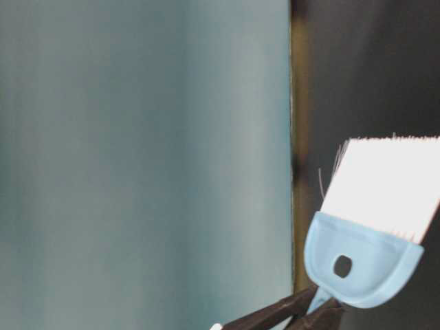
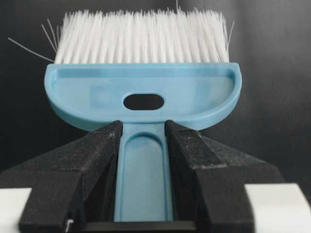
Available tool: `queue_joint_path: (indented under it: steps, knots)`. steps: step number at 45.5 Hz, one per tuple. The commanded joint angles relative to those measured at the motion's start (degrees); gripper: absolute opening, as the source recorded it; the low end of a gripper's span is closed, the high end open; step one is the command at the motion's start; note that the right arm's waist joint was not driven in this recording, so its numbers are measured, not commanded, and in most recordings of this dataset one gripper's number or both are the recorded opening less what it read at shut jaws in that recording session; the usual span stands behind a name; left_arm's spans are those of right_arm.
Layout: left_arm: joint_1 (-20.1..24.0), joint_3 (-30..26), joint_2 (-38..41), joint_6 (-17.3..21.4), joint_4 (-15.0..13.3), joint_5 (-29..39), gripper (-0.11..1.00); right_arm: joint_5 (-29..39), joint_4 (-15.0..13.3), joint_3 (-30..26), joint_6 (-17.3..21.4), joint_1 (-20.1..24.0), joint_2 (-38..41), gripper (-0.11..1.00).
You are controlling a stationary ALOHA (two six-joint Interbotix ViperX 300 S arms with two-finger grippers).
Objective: Hold the dustpan with a person, while the left arm uses a hand brush to gather the screws into the dustpan.
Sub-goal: 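Pull the brush back with the left gripper and set it down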
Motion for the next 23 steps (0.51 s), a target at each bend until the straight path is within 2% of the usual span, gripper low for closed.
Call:
queue_joint_path:
  steps: [1,12,23]
  knots:
    - [0.00,-0.44,1.05,-0.18,0.09,-0.79,0.30,-0.35,-0.09,-0.35,-0.35,0.00,0.26,-0.01]
    - [0.00,-0.53,6.24,-0.35,0.09,-4.13,0.30,-0.35,-0.09,-0.26,-0.35,0.00,0.26,-0.01]
    - [0.88,0.26,7.47,-4.13,0.09,-6.42,0.30,-0.26,-0.09,-0.26,-0.35,0.00,0.18,-0.01]
